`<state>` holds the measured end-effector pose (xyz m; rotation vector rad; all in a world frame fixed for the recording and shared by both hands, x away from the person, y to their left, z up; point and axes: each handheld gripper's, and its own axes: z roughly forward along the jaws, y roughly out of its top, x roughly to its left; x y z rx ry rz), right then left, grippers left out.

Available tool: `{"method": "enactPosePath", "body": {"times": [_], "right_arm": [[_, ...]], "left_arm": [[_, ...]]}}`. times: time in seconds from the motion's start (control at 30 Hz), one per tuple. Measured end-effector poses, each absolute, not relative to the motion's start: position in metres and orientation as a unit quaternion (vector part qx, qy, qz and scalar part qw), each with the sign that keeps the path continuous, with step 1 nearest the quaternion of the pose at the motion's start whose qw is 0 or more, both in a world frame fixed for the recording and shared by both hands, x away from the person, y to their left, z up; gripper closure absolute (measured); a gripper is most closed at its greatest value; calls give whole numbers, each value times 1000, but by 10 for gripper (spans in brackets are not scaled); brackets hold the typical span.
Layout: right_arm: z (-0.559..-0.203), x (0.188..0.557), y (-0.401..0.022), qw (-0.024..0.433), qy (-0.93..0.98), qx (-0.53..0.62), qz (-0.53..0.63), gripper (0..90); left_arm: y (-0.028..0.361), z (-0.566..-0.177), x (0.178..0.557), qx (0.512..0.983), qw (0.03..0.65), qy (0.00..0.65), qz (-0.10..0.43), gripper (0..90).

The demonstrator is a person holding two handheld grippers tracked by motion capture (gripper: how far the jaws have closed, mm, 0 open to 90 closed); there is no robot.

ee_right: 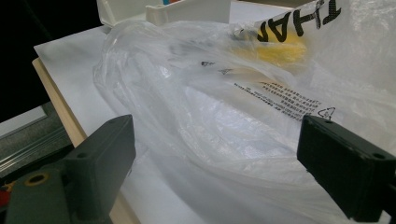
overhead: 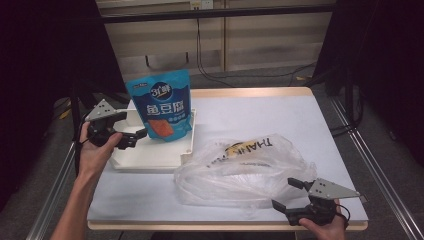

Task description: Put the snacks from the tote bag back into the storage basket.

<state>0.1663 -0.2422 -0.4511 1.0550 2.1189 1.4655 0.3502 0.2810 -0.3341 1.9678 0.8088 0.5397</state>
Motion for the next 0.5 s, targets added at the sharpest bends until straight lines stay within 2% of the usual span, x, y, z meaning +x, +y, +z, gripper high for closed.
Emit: {"method": "enactPosePath", "body": {"times": [0.13,0.27,0.5], "right_arm": [[-451,166,-243,179,747,375,519,115],[-451,166,-243,179,746,377,519,114],[-451,165,-245,183,745,380,518,114]], "left_arm": [[287,-340,333,792,466,339,202,63],[290,-349,313,799,455,332,211,53],[302,-361,283,781,489,336,196,30]]}}
